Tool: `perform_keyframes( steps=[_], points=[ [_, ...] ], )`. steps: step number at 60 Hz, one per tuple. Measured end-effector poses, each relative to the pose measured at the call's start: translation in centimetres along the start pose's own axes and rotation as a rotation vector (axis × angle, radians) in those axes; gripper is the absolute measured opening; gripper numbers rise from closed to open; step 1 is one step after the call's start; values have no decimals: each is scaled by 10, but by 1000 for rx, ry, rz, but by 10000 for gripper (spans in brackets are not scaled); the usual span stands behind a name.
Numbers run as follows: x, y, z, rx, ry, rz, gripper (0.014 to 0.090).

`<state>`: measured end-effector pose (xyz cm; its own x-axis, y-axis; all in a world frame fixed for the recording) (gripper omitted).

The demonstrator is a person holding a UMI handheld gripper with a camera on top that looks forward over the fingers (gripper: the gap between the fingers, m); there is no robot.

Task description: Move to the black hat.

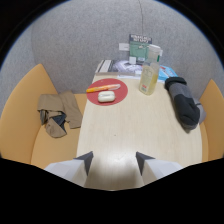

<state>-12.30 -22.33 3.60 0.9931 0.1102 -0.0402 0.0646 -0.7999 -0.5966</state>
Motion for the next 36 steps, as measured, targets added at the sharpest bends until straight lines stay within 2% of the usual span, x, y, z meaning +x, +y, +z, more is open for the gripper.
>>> perform_keyframes(
  steps=[26,36],
  points=[
    [5,-1,-1,2,-8,1,872],
    [31,-3,-5,9,17,0,868]
  ],
)
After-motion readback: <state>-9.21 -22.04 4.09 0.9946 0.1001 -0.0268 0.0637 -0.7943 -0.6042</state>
